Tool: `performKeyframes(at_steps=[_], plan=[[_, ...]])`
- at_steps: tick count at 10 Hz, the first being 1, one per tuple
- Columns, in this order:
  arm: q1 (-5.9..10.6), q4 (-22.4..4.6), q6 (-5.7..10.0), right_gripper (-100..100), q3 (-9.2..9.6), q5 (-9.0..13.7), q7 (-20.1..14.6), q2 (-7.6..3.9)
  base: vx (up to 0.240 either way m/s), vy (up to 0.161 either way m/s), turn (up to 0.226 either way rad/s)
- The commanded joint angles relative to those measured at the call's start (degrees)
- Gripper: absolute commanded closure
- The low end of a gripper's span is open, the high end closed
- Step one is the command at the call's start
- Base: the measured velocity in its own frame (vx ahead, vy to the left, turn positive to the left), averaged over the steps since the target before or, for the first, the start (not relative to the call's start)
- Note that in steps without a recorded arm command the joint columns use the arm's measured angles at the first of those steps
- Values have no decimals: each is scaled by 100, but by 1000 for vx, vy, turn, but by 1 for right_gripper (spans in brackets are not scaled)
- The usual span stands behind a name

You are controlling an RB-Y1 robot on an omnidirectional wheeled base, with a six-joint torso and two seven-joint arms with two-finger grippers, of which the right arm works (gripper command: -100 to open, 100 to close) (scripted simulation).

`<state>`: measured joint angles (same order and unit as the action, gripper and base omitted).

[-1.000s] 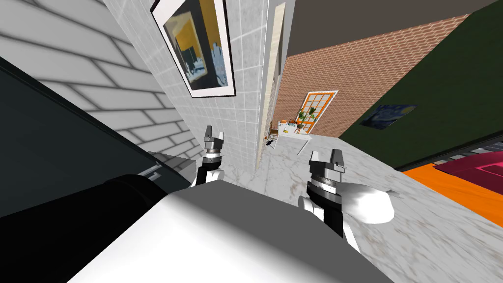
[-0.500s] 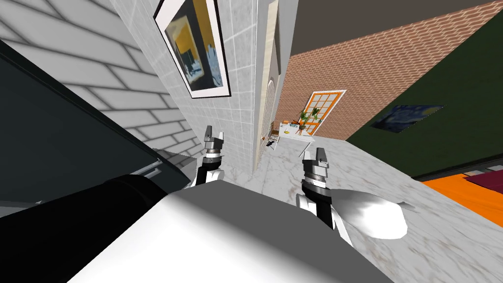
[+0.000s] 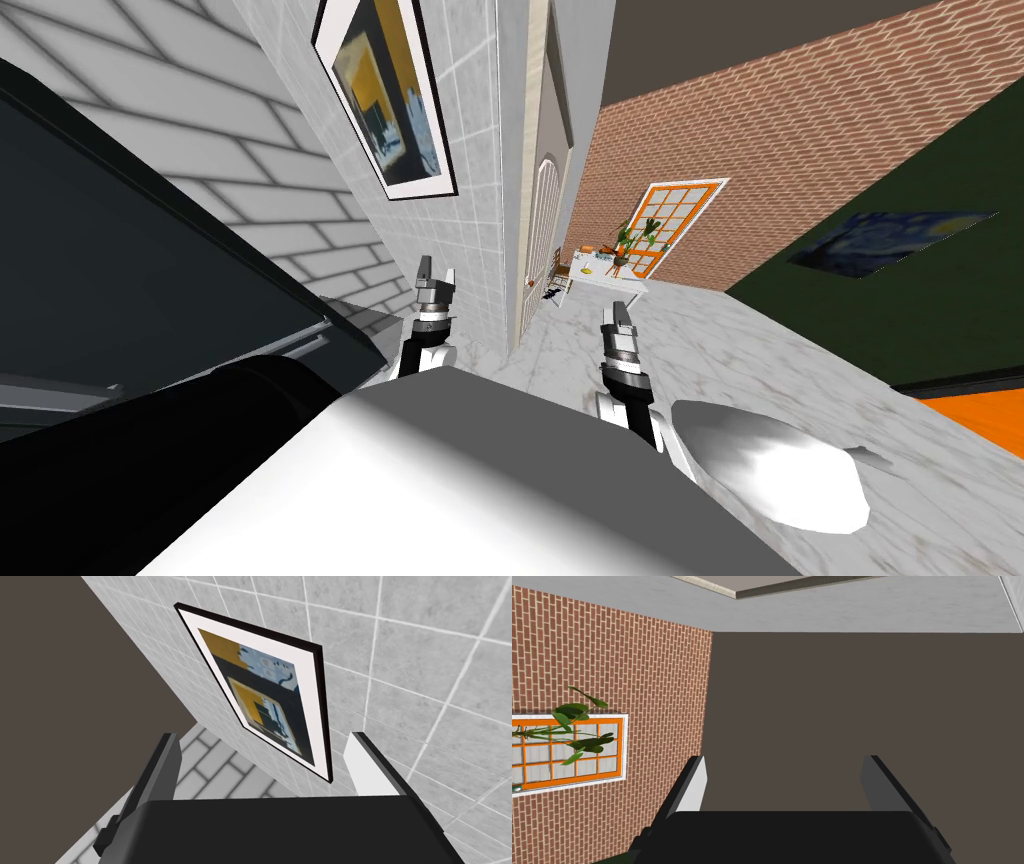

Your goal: Push the door open

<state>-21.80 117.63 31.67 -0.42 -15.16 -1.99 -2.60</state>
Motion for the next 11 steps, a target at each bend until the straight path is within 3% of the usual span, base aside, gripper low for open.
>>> performKeyframes(at_steps=[1,8,11], plan=[[106,-167,1,-100,60,-175,118,-35,73,-164,99],[473,-885,52,-100,327,-957,601,-163,82,-145,99],[697,-1323,83,-100,490,-1433,895,-201,86,-159,131]])
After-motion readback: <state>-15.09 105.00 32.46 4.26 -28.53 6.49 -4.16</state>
